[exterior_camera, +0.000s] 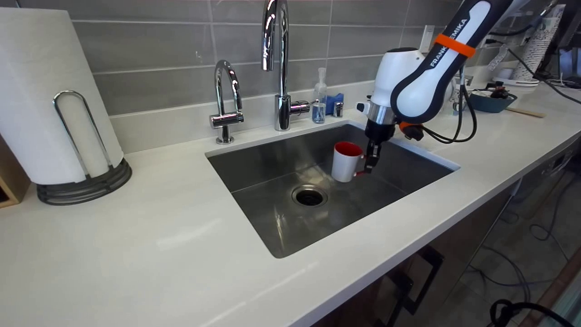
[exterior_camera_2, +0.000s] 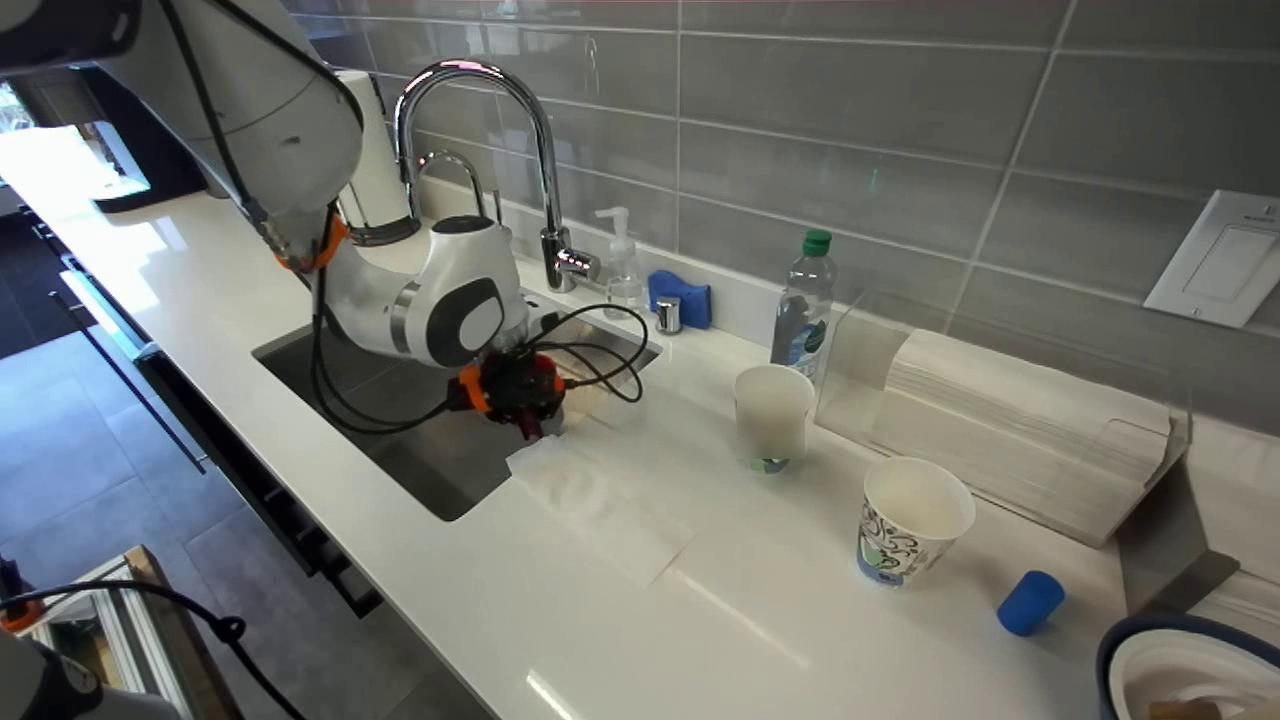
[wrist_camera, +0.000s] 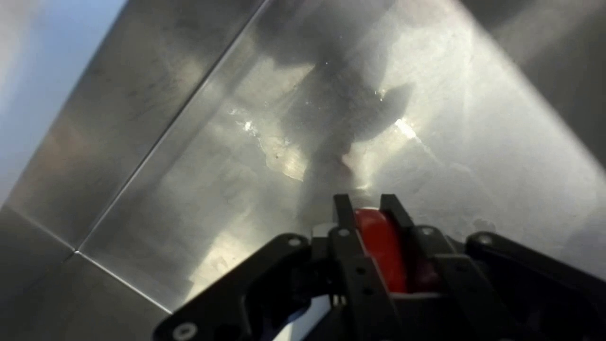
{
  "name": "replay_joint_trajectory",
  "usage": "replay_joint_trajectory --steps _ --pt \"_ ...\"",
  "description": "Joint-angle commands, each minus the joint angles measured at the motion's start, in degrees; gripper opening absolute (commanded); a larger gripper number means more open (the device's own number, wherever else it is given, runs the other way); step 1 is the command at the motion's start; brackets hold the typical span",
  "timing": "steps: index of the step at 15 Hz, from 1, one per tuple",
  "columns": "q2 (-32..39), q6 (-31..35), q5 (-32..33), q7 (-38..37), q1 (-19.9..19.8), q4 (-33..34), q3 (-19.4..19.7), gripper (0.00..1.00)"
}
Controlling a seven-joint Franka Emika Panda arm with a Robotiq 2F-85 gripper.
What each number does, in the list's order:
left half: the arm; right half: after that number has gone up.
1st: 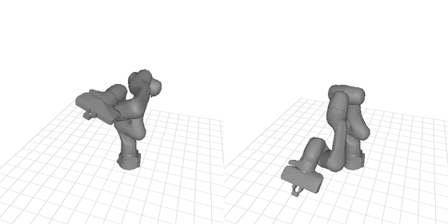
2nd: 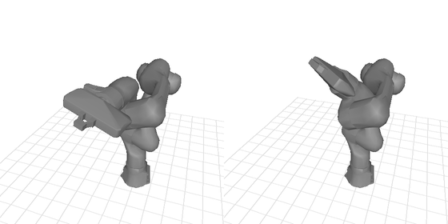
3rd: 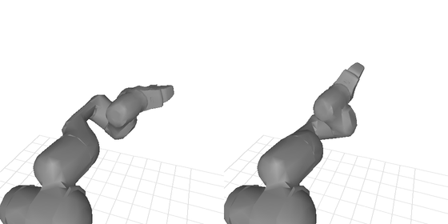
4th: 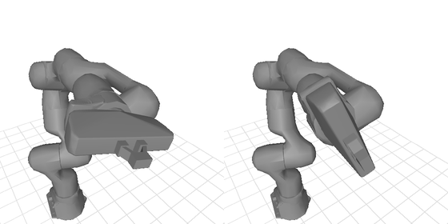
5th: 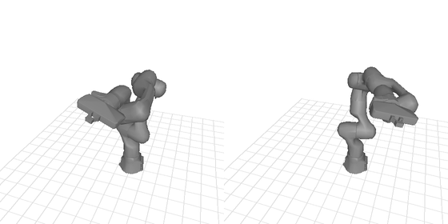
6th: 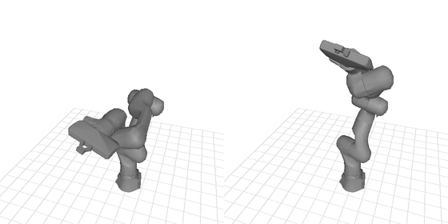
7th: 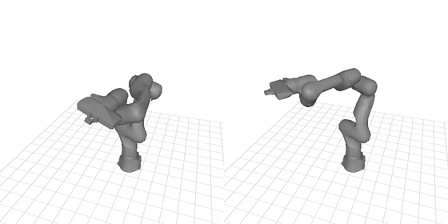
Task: Move the faucet head on the right to the left , remove the mug from the sink and then put it on the counter
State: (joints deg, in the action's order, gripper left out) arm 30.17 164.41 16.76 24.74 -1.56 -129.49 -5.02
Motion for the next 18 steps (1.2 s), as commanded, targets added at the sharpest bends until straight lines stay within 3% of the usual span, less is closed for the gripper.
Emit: replay_joint_trajectory --steps 1,6,12,15,18 --pt "-7.4 -0.3 -1.7 -0.3 -1.7 -5.6 -1.4 0.05" --pt "-14.9 -1.2 -6.8 2.6 -5.9 -11.7 -5.0 0.05" --pt "-27.3 -3.8 -21.8 11.2 -10.8 -20.3 -10.1 0.05" --pt "-35.4 -10.0 -27.5 15.3 -8.1 -23.3 -5.8 0.05" --pt "-43.4 -17.9 -28.0 17.0 -5.7 -25.6 1.2 0.05"
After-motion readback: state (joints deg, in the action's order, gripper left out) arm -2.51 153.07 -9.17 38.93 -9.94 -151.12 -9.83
